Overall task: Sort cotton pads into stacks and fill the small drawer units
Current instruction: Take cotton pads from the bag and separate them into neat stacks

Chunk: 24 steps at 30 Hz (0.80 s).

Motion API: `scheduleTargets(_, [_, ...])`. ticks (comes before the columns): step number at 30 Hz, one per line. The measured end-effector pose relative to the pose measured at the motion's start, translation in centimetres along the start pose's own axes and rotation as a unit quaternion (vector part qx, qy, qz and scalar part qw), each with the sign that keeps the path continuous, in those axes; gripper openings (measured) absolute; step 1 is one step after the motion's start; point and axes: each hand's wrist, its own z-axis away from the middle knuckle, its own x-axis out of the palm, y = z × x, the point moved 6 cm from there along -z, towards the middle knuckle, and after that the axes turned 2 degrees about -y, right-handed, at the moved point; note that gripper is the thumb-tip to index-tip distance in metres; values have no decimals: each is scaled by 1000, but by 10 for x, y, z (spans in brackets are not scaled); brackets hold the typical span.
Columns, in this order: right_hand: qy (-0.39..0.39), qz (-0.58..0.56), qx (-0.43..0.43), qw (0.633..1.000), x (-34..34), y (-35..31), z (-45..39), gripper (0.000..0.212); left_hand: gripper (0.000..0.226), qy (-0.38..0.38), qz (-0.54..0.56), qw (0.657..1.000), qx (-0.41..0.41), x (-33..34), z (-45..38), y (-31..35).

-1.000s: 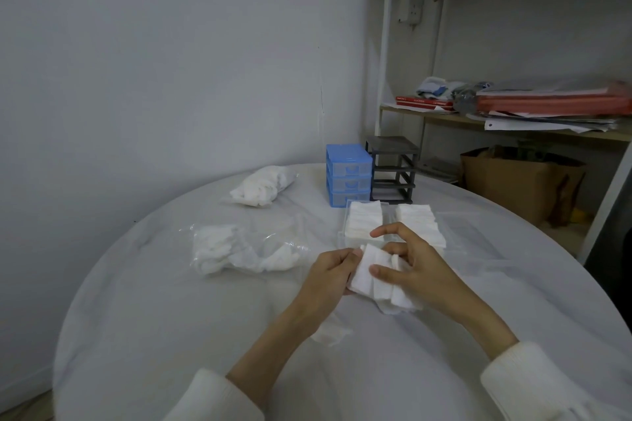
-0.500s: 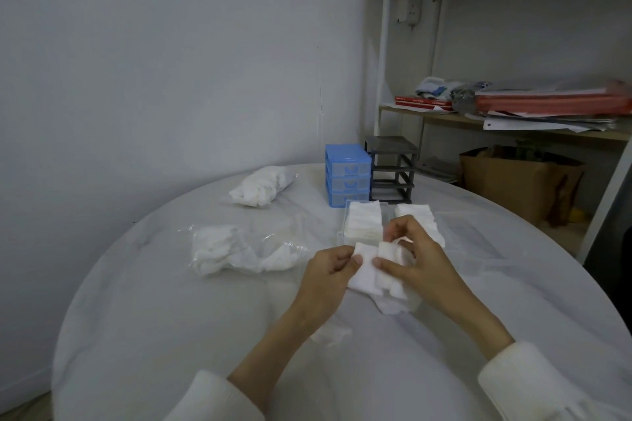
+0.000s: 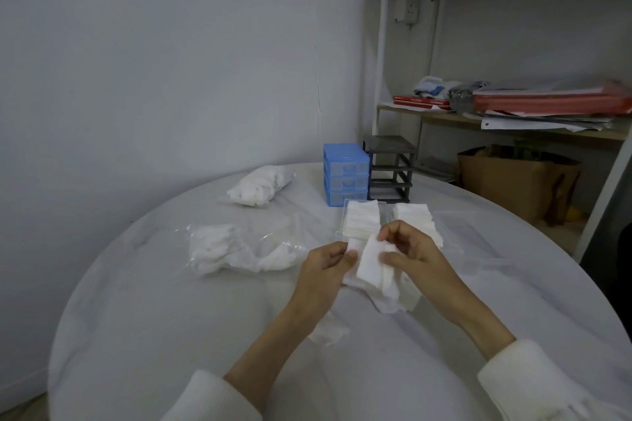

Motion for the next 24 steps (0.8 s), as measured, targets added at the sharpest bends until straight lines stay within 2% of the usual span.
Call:
scheduleTargets(12, [74,36,-14,997,-7,-1,0,35,26,-4,35,999,8,6,5,12])
scheduleTargets(19, [89,49,-37,994,-7,-5,1,44,17,-36,58,997,20,13,10,19])
scheduleTargets(24, [94,17,-39,995,-6,-9,2,47,15,-18,59,998,32,10,7,15])
